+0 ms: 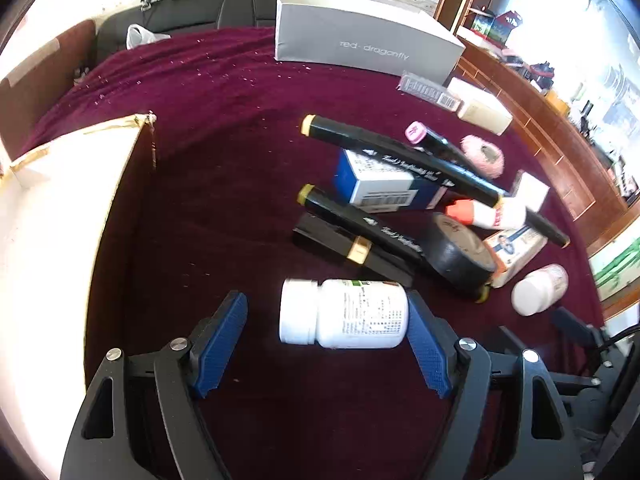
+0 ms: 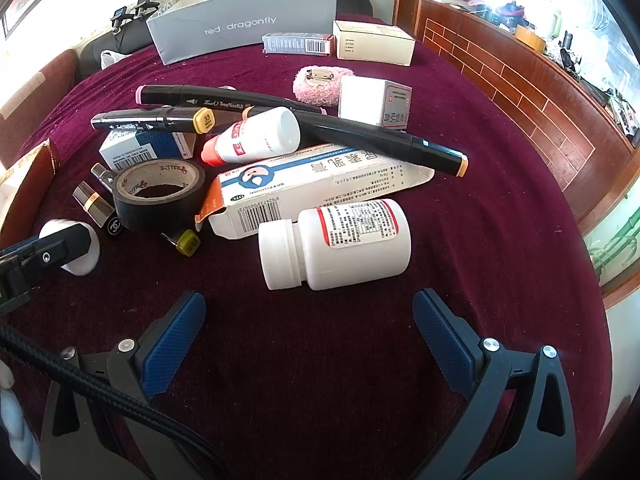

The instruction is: Organize objects

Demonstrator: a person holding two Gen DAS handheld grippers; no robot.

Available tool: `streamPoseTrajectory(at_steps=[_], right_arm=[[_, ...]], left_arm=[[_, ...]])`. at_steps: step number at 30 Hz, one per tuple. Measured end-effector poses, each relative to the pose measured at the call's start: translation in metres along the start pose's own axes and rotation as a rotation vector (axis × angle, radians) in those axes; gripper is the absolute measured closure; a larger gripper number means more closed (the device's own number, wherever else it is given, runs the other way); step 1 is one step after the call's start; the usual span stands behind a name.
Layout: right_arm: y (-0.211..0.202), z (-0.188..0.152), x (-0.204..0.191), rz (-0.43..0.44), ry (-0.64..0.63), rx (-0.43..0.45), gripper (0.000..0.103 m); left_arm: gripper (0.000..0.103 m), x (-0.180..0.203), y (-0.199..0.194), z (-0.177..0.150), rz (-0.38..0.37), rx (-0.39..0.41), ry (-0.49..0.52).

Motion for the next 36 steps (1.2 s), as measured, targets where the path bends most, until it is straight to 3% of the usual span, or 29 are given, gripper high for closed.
streamPoseTrajectory(at_steps=[2,3,4,6,10,11,13,14,16,19,22,24,28,32,33,34,36], right_arm=[[0.000,0.000,0.000,0.000,0.000,0.000,0.000],[0.000,0.000,0.000,0.000,-0.001,0.000,0.000],[0.000,0.000,0.000,-0.001,-0.001,0.000,0.000],[0.000,0.000,0.000,-0.001,-0.003,-0.001,0.000],[0.000,0.001,0.000,0.002,-0.013,-0.006,0.000],[-0.002,0.001,0.001,0.010,-0.025,-0.012,0.003],[-0.013,0.002,0.002,-0.013,-0.052,-0.002,0.025],[-0.026,0.005,0.002,-0.017,-0.066,0.016,0.026],[-0.068,0.017,0.000,0.002,-0.101,0.086,0.026],[-0.168,0.050,-0.012,-0.062,-0.223,0.315,0.026],[-0.262,0.084,-0.027,-0.079,-0.293,0.482,0.024],[-0.328,0.112,-0.036,-0.084,-0.308,0.572,0.024],[-0.449,0.153,-0.047,-0.012,-0.286,0.685,0.022],[-0.548,0.190,-0.066,-0.067,-0.268,0.829,0.016],[-0.567,0.196,-0.072,-0.078,-0.266,0.883,0.010],[-0.577,0.201,-0.079,-0.054,-0.277,0.911,0.000],[-0.575,0.207,-0.093,0.055,-0.331,0.905,0.000]], left_arm=[[0.041,0.007,0.004,-0.001,0.030,-0.008,0.033],[0.052,0.011,0.005,-0.002,0.044,-0.009,0.060],[0.052,0.014,0.004,-0.001,0.054,-0.008,0.077],[0.052,0.013,0.000,-0.002,0.007,-0.008,0.064],[0.052,0.010,-0.037,-0.007,-0.039,0.060,0.035],[0.052,0.008,-0.048,-0.008,-0.049,0.076,0.029],[0.052,0.003,-0.074,-0.010,-0.057,0.117,0.026],[0.052,-0.001,-0.089,-0.010,-0.063,0.140,0.022],[0.051,-0.008,-0.121,-0.004,-0.091,0.181,0.012],[0.051,-0.018,-0.180,0.013,-0.146,0.275,-0.005],[0.051,-0.025,-0.252,0.033,-0.193,0.392,-0.007],[0.051,-0.027,-0.307,0.047,-0.221,0.471,0.009],[0.051,-0.024,-0.403,0.069,-0.263,0.550,0.072],[0.051,-0.016,-0.486,0.099,-0.097,0.647,0.155],[0.051,-0.016,-0.498,0.106,-0.060,0.659,0.162],[0.051,-0.017,-0.510,0.114,-0.011,0.673,0.169],[0.051,-0.022,-0.529,0.130,0.083,0.703,0.183]])
Point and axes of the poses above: each gripper's, at about its wrist camera, not at the fingertips, and y roughly the way its jaws point, x to its right, z to its top, the point moved 2 cm from there along y, roughly the way its jaws point, and after that the axes turned 9 degrees about y, right-handed, at the moved point
